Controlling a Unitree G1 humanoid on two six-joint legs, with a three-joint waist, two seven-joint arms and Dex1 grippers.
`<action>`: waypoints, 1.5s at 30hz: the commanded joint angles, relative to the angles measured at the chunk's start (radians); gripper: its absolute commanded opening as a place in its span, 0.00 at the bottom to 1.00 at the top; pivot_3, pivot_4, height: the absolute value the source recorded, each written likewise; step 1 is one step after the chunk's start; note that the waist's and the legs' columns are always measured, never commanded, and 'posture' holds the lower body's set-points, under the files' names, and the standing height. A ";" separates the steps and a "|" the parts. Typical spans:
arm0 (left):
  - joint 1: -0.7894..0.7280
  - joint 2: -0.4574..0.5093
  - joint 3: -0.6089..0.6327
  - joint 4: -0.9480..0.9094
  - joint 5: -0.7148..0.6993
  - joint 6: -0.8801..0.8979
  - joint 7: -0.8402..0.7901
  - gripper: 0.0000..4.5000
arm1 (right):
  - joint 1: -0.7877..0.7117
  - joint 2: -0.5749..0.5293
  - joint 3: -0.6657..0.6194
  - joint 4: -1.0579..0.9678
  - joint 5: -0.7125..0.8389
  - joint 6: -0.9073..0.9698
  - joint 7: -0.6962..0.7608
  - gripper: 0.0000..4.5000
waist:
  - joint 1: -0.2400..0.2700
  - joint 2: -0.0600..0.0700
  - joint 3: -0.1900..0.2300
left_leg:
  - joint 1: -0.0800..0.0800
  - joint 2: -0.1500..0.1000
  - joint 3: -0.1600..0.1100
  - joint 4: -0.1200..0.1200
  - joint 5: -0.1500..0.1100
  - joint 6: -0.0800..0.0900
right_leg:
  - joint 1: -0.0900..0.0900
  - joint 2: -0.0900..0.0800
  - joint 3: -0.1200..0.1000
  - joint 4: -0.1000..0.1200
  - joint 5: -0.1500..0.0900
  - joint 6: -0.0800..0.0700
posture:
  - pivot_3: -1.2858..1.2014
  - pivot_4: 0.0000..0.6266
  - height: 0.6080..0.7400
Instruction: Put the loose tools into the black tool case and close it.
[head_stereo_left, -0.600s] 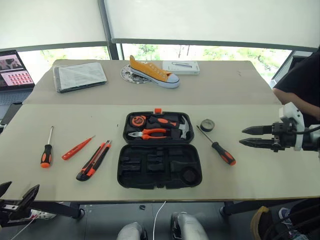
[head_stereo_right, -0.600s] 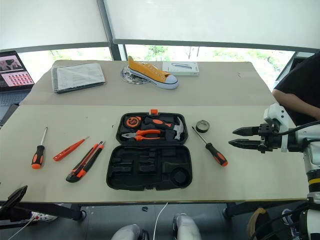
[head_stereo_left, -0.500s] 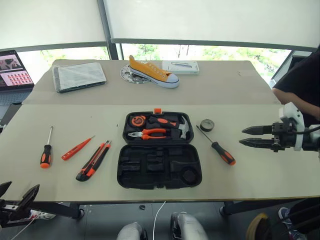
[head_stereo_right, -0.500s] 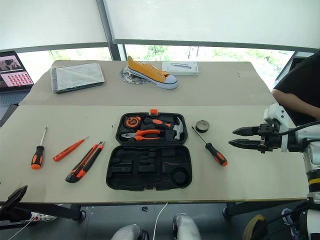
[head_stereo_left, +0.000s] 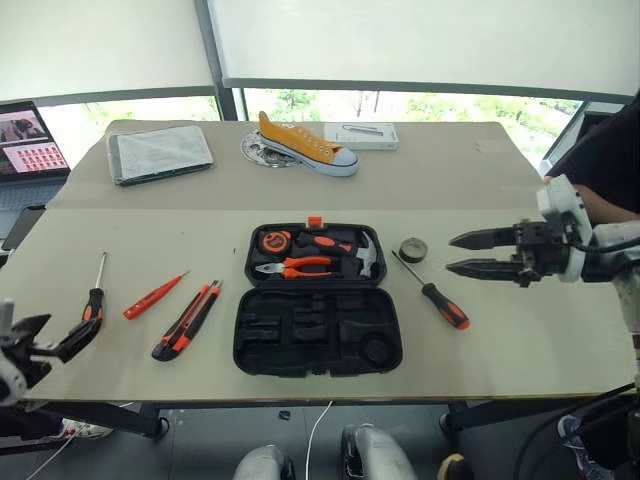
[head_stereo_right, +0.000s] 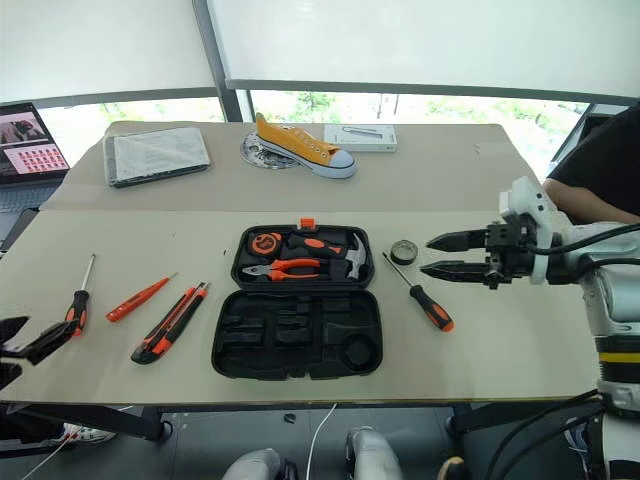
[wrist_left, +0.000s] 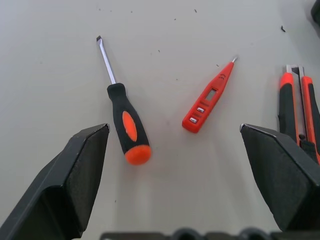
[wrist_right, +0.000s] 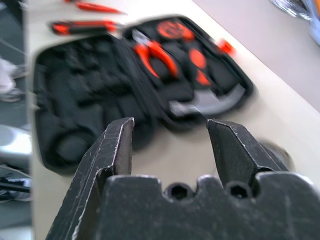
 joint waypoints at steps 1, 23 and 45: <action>-0.119 0.052 -0.087 0.131 0.062 0.070 0.069 1.00 | -0.027 0.018 -0.019 -0.143 0.069 0.049 -0.056 0.73 | 0.000 0.000 0.000 | 0.000 0.000 0.000 0.000 0.001 -0.001 | 0.000 0.000 0.000 0.000 0.000 0.000 | 0.52 0.24 0.94; -0.437 0.036 -0.281 0.554 0.249 -0.048 0.052 0.20 | 0.086 0.034 -0.057 -0.295 0.138 0.049 -0.154 0.73 | 0.001 -0.001 0.000 | 0.000 -0.001 0.004 0.001 0.000 -0.010 | -0.004 -0.001 -0.005 0.006 0.000 -0.002 | 0.52 0.24 0.94; -0.867 0.009 -1.088 0.299 0.522 -0.702 -0.807 0.20 | 0.462 0.010 -0.219 -0.528 0.135 0.095 -0.362 0.73 | 0.016 -0.007 -0.001 | -0.004 0.005 0.001 0.007 0.006 -0.011 | 0.004 0.013 0.004 0.005 -0.002 0.001 | 0.52 0.24 0.94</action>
